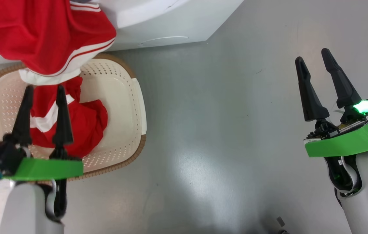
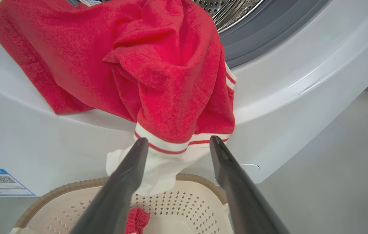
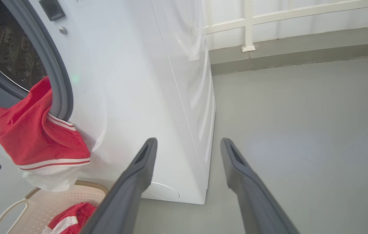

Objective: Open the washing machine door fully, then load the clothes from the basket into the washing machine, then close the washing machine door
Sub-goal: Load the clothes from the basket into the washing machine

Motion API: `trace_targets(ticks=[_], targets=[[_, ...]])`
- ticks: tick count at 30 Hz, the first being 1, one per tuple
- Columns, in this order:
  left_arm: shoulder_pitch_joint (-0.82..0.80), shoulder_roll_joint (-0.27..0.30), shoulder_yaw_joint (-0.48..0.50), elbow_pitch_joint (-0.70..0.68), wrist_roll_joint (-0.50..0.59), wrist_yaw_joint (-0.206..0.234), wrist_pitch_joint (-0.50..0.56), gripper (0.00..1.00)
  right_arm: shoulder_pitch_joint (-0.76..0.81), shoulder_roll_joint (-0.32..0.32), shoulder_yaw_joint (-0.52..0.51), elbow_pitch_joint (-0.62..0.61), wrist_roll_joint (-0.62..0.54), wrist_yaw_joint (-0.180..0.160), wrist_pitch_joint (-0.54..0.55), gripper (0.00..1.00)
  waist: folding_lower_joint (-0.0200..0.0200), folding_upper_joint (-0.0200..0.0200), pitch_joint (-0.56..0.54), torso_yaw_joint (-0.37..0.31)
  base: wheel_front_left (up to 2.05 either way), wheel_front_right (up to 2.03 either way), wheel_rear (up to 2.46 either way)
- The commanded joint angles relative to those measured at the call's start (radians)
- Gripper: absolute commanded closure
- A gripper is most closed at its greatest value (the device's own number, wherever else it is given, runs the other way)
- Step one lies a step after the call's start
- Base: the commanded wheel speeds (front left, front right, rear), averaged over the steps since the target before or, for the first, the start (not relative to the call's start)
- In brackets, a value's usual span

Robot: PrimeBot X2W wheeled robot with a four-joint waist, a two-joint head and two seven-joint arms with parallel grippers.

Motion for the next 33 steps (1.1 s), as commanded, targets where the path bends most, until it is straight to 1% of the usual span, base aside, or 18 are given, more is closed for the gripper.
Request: trace_targets(ticks=[1, 11, 21, 25, 32, 33], targets=[[-0.011, 0.018, 0.024, -0.009, 0.015, -0.003, -0.005, 0.0, 0.026, -0.002, 0.016, -0.02, 0.007, 0.002, -0.005, 0.0, 0.0, 0.0, 0.001, 0.001, 0.0, 0.0, 0.0], [-0.192, 0.062, 0.028, 0.236, -0.032, -0.003, -0.005, 0.0, 0.019, 0.005, 0.027, -0.017, 0.01, 0.002, -0.005, 0.0, 0.0, 0.0, 0.001, -0.02, 0.0, 0.0, 0.0], [-0.392, 0.107, -0.026, 0.462, -0.067, -0.003, -0.005, 0.0, 0.016, 0.012, 0.022, -0.018, 0.011, 0.002, -0.005, 0.0, 0.0, 0.0, 0.011, -0.035, 0.0, 0.0, 0.0], [-0.457, 0.114, -0.039, 0.521, -0.081, -0.003, -0.005, 0.0, 0.015, 0.013, 0.021, -0.017, 0.01, 0.002, -0.005, 0.0, 0.0, 0.0, 0.015, -0.036, 0.0, 0.0, 0.0], [-0.514, 0.114, -0.046, 0.564, -0.093, -0.003, -0.005, 0.0, 0.017, 0.014, 0.019, -0.02, 0.008, 0.002, -0.005, 0.0, 0.0, 0.0, 0.017, -0.035, 0.0, 0.0, 0.0], [-0.517, 0.113, -0.043, 0.566, -0.094, -0.003, -0.005, 0.06, 0.017, 0.015, 0.019, -0.02, 0.008, 0.002, -0.005, 0.0, 0.0, 0.0, 0.017, -0.034, 0.0, 0.0, 0.0]])
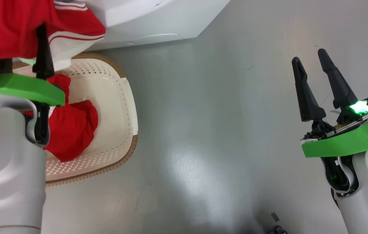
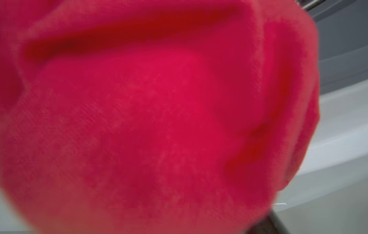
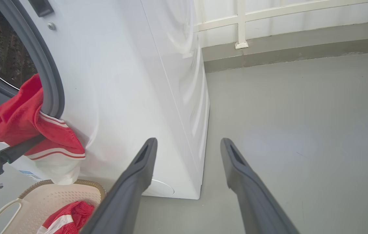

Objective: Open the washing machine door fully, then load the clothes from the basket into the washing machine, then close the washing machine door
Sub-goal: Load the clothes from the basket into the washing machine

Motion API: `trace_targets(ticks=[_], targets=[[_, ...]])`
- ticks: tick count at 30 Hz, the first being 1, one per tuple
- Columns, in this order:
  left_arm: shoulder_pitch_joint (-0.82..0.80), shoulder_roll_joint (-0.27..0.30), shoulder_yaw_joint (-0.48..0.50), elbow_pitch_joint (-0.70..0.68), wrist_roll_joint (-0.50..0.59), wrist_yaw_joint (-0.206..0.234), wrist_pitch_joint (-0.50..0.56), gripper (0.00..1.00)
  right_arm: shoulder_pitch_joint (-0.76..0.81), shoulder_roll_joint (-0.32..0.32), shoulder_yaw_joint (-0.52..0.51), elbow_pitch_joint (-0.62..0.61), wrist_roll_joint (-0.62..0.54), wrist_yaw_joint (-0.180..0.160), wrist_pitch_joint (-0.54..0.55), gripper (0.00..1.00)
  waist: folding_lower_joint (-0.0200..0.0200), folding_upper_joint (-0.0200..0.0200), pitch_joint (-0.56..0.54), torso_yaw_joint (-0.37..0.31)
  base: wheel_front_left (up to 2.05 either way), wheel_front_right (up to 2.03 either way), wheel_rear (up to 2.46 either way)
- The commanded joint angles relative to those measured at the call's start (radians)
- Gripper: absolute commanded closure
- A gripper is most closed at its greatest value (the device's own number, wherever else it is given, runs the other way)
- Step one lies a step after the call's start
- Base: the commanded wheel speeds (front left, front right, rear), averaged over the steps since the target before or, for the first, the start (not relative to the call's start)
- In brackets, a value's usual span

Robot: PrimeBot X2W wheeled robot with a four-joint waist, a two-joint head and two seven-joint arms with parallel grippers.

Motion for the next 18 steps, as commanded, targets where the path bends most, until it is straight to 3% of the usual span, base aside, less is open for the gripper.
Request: trace_targets(ticks=[1, 2, 3, 4, 18], targets=[[-0.004, 0.035, 0.022, -0.012, -0.004, -0.003, -0.005, 0.53, 0.019, -0.001, 0.015, -0.022, 0.007, 0.002, -0.005, 0.0, 0.0, 0.0, 0.0, 0.001, 0.0, 0.0, 0.0], [-0.006, 0.034, 0.022, -0.013, -0.005, -0.003, -0.005, 0.81, 0.019, -0.001, 0.015, -0.021, 0.007, 0.002, -0.005, 0.0, 0.0, 0.0, 0.001, 0.002, 0.0, 0.0, 0.0], [-0.006, 0.034, 0.022, -0.013, -0.005, -0.003, -0.005, 0.81, 0.019, -0.001, 0.015, -0.021, 0.007, 0.002, -0.005, 0.0, 0.0, 0.0, 0.001, 0.002, 0.0, 0.0, 0.0], [-0.006, 0.033, 0.021, -0.016, -0.005, -0.003, -0.005, 1.0, 0.018, -0.002, 0.015, -0.021, 0.007, 0.002, -0.005, 0.0, 0.0, 0.0, 0.001, 0.004, 0.0, 0.0, 0.0], [0.075, 0.035, 0.005, -0.13, 0.001, -0.003, -0.005, 1.0, 0.022, -0.01, 0.024, -0.016, 0.006, 0.002, -0.005, 0.0, 0.0, 0.0, -0.015, 0.023, 0.0, 0.0, 0.0]])
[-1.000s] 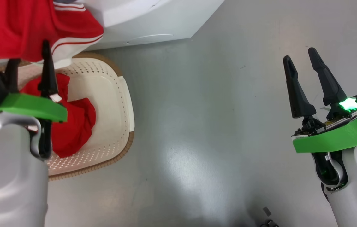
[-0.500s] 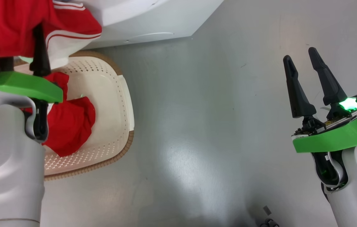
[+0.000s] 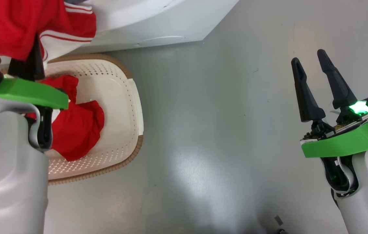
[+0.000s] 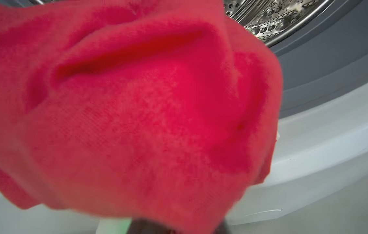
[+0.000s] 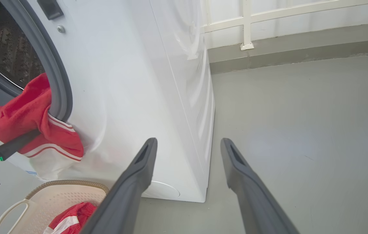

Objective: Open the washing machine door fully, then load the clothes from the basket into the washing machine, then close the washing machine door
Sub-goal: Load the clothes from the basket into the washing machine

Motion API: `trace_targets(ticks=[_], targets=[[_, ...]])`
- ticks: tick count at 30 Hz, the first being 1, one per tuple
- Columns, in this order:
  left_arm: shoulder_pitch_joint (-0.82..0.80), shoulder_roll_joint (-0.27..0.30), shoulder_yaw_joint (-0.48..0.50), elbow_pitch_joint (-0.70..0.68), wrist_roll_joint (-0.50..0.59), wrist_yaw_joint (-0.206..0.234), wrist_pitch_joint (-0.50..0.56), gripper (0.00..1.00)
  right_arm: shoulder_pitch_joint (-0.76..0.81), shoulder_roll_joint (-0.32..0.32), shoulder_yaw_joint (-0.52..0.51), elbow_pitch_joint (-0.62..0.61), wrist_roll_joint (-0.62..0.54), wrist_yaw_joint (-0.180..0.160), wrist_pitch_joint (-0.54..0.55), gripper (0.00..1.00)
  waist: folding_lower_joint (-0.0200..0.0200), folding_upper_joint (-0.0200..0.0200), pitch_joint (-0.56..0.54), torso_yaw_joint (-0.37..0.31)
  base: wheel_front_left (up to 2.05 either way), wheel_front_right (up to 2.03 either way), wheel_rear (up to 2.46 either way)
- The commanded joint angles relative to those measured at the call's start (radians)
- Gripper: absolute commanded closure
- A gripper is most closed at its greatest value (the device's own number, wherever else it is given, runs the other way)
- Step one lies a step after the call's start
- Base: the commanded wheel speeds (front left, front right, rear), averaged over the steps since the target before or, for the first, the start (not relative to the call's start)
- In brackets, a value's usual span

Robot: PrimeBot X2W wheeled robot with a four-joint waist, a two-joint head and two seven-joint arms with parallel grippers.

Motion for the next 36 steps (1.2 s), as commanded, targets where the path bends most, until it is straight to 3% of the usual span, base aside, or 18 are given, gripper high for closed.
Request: trace_targets(ticks=[1, 11, 17, 27, 36], targets=[[0.035, 0.036, 0.022, -0.039, 0.003, -0.003, -0.005, 1.0, 0.023, -0.008, 0.022, -0.019, 0.006, 0.002, -0.005, 0.0, 0.0, -0.0001, -0.003, 0.001, 0.0, 0.0, 0.0], [0.095, 0.037, 0.051, -0.236, 0.039, 0.013, -0.005, 1.0, 0.035, -0.01, 0.025, -0.016, 0.008, 0.002, -0.005, 0.0, 0.0, -0.0001, -0.019, -0.001, 0.0, 0.0, 0.0], [0.028, 0.054, 0.05, -0.274, 0.04, 0.022, 0.028, 1.0, 0.032, -0.011, 0.029, -0.015, 0.011, 0.002, -0.005, 0.0, 0.0, -0.0001, -0.016, -0.002, 0.0, 0.0, 0.0], [-0.262, 0.101, 0.004, -0.056, 0.086, 0.022, 0.095, 1.0, 0.011, 0.004, 0.035, -0.019, 0.015, 0.002, -0.005, 0.0, 0.0, -0.0001, 0.021, -0.052, 0.0, 0.0, 0.0], [-0.492, 0.135, -0.056, 0.148, 0.147, 0.016, 0.032, 1.0, 0.007, 0.025, 0.029, -0.02, 0.017, 0.002, -0.005, 0.0, 0.0, -0.0001, 0.054, -0.099, 0.0, 0.0, 0.0]])
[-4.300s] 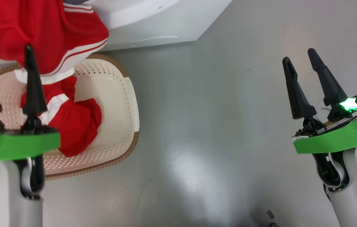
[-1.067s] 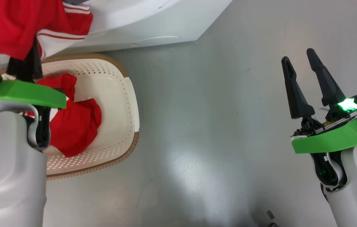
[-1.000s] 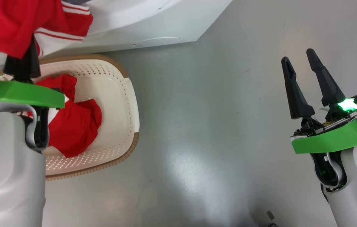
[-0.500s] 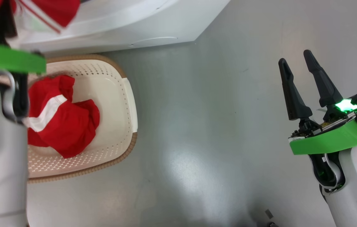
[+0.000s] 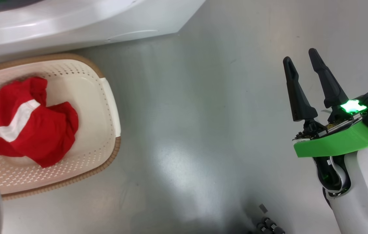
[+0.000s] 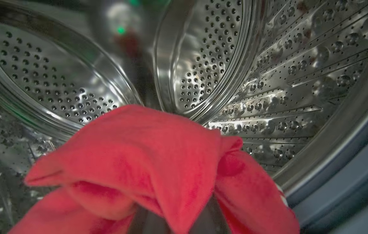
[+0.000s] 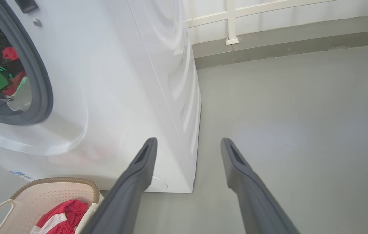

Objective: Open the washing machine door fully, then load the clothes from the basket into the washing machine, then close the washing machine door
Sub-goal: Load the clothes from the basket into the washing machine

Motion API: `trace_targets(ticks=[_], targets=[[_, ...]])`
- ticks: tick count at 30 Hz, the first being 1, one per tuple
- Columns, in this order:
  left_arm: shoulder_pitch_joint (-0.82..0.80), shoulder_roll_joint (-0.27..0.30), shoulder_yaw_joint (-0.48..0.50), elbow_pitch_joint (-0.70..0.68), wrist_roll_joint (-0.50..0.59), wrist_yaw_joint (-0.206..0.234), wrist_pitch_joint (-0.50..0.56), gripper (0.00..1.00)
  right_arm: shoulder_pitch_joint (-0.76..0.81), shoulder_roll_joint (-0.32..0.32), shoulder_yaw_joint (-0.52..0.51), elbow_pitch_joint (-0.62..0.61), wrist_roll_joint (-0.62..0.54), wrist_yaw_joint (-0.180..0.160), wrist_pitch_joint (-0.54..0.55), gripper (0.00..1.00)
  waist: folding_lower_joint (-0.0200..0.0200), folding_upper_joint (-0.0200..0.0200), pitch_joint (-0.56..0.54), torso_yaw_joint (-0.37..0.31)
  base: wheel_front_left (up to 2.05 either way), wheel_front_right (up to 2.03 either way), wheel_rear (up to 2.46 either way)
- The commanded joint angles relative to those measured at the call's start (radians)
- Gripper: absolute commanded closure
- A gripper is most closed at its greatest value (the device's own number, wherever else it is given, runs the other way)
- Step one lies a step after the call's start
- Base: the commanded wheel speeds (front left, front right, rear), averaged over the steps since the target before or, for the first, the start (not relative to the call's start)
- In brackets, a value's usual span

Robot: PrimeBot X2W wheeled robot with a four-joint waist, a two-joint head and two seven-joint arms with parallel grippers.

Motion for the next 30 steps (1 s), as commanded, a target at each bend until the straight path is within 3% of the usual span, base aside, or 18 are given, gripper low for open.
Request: trace_targets(ticks=[1, 10, 11, 12, 13, 21, 30], targets=[[-0.022, 0.049, 0.009, -0.019, 0.011, -0.001, -0.011, 1.0, 0.017, -0.002, 0.012, -0.022, 0.009, 0.002, -0.005, 0.0, -0.0001, -0.0001, 0.013, -0.012, 0.0, 0.0, 0.0], [-0.061, 0.058, 0.023, -0.019, 0.035, 0.025, -0.034, 1.0, 0.006, 0.007, 0.011, -0.023, 0.011, 0.002, -0.005, 0.0, -0.0001, -0.0001, 0.031, -0.024, 0.0, 0.0, 0.0], [-0.053, 0.051, 0.029, 0.011, 0.025, 0.027, -0.034, 0.96, 0.007, 0.007, 0.011, -0.022, 0.011, 0.002, -0.005, 0.0, -0.0001, -0.0001, 0.028, -0.023, 0.0, 0.0, 0.0], [-0.05, 0.045, 0.034, 0.049, 0.017, 0.03, -0.034, 0.53, 0.008, 0.007, 0.01, -0.021, 0.011, 0.002, -0.005, 0.0, -0.0001, -0.0001, 0.026, -0.021, 0.0, 0.0, 0.0], [-0.054, 0.042, 0.035, 0.072, 0.015, 0.032, -0.034, 0.0, 0.01, 0.006, 0.01, -0.021, 0.01, 0.002, -0.005, 0.0, -0.0001, -0.0001, 0.025, -0.019, 0.0, 0.0, 0.0], [-0.11, 0.012, 0.041, 0.234, -0.017, 0.037, -0.009, 0.0, 0.014, 0.005, 0.009, -0.018, 0.008, 0.002, -0.005, 0.0, -0.0001, -0.0001, 0.015, -0.003, 0.0, 0.0, 0.0], [-0.104, -0.004, 0.02, 0.257, -0.023, 0.027, -0.029, 0.0, 0.015, 0.005, 0.008, -0.016, 0.007, 0.002, -0.005, 0.0, -0.0001, -0.0001, -0.001, 0.009, 0.0, 0.0, 0.0]])
